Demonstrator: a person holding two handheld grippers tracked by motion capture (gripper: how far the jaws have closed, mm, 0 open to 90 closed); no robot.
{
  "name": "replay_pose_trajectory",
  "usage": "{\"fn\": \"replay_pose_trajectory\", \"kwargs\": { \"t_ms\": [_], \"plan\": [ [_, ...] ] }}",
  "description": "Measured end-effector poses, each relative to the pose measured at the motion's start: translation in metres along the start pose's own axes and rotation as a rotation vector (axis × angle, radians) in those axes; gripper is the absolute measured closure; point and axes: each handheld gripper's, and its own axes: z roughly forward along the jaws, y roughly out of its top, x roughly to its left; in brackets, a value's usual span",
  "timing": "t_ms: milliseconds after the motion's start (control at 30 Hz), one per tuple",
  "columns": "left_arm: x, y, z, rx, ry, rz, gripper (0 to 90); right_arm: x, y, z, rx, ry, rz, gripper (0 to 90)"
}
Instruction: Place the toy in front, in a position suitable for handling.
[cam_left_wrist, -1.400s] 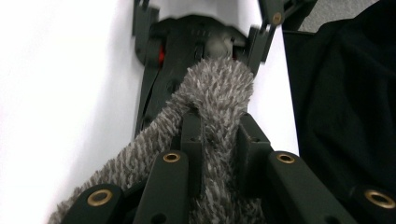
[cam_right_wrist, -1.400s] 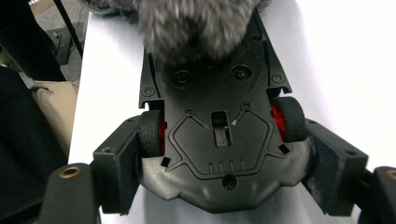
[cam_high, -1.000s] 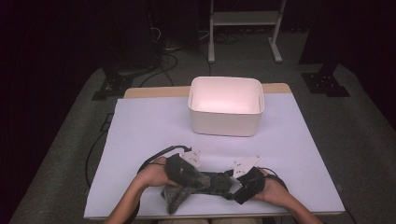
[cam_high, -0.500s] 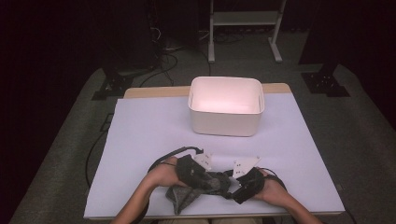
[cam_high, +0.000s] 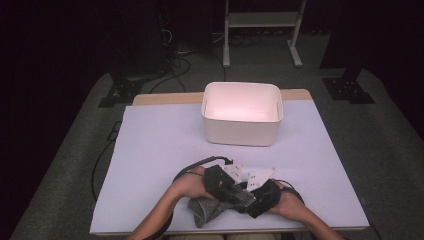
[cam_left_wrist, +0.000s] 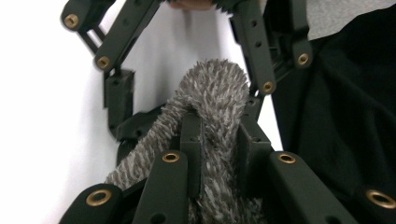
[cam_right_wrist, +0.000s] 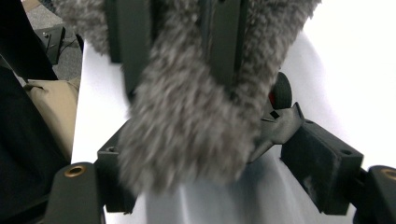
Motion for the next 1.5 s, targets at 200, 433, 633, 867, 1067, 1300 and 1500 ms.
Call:
{"fn": "replay_pose_trajectory", "kwargs": {
  "t_ms": [200,433,633,867,1067,1300,1500],
  "plan": [
    [0.007,-0.021,-0.017,0.002,0.062,-0.070,75.8,0.000,0.001,0.000,-0.002,-0.002,-0.001,24.6],
    [0.010,-0.021,-0.016,-0.009,0.056,-0.079,75.8,0.000,0.003,0.002,0.000,-0.002,-0.008,24.6],
    [0.016,-0.003,-0.006,-0.011,0.037,-0.041,75.8,0.002,0.007,0.006,0.000,-0.004,-0.020,24.6],
    [0.018,-0.004,-0.008,0.004,0.060,-0.050,75.5,0.000,0.006,0.007,0.000,0.008,-0.016,24.7],
    [0.018,-0.021,-0.023,0.025,0.107,-0.092,74.7,-0.001,0.005,0.007,-0.001,0.007,-0.022,24.7],
    [0.018,-0.045,-0.038,0.026,0.126,-0.142,74.7,-0.002,0.005,0.007,0.001,0.010,-0.029,24.7],
    [0.017,-0.049,-0.034,0.000,0.127,-0.149,74.7,-0.005,0.004,0.008,-0.015,0.035,0.015,23.8]
  ]
}}
